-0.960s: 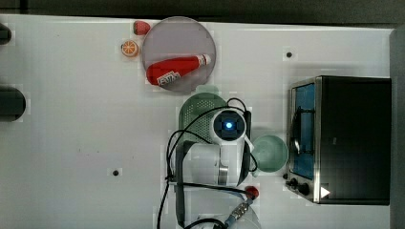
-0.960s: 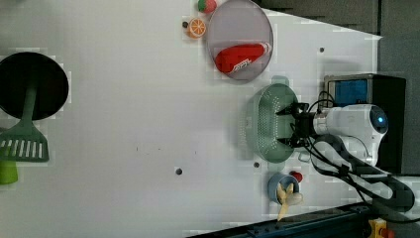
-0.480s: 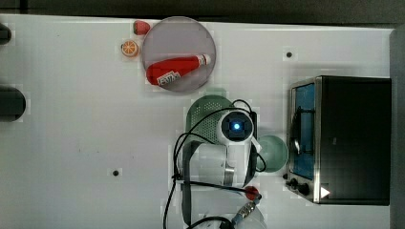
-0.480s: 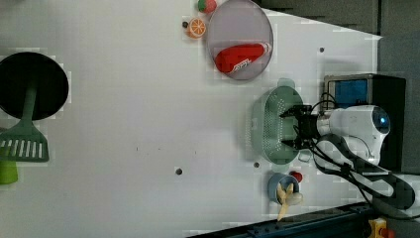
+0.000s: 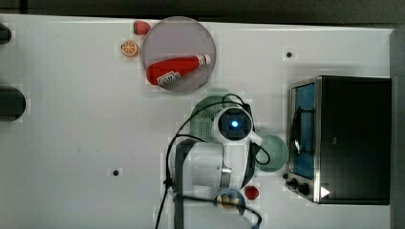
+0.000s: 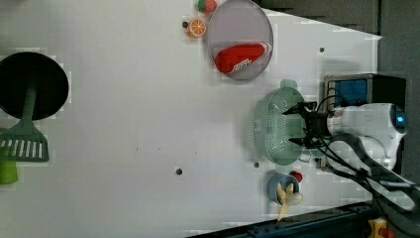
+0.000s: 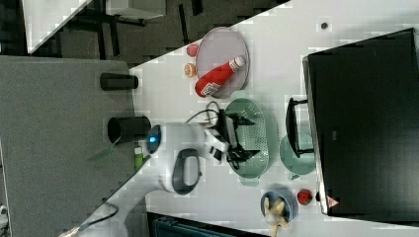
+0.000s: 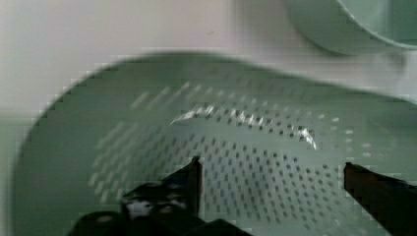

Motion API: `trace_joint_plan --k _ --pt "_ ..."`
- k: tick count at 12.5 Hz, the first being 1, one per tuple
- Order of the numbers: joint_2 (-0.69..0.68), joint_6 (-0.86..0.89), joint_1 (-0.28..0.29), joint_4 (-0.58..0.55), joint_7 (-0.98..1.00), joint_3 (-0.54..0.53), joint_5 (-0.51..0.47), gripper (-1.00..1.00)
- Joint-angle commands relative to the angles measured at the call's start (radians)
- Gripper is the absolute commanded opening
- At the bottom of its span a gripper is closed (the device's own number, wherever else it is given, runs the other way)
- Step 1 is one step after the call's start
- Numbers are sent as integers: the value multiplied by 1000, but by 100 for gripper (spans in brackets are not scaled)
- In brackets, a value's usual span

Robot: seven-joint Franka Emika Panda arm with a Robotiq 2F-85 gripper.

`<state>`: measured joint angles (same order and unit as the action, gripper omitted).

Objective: Drag strainer left to right.

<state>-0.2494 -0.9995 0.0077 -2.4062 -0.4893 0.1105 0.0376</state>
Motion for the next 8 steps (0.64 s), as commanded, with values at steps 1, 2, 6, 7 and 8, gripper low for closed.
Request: trace_joint_plan --k 1,2,6,7,8 --pt "203 218 5 108 295 -20 7 100" --pt "253 305 5 149 349 -20 7 100" --pt "397 664 5 347 481 -18 7 100" --pt "415 738 5 397 484 -19 7 100" --pt "425 810 5 444 484 -21 6 100"
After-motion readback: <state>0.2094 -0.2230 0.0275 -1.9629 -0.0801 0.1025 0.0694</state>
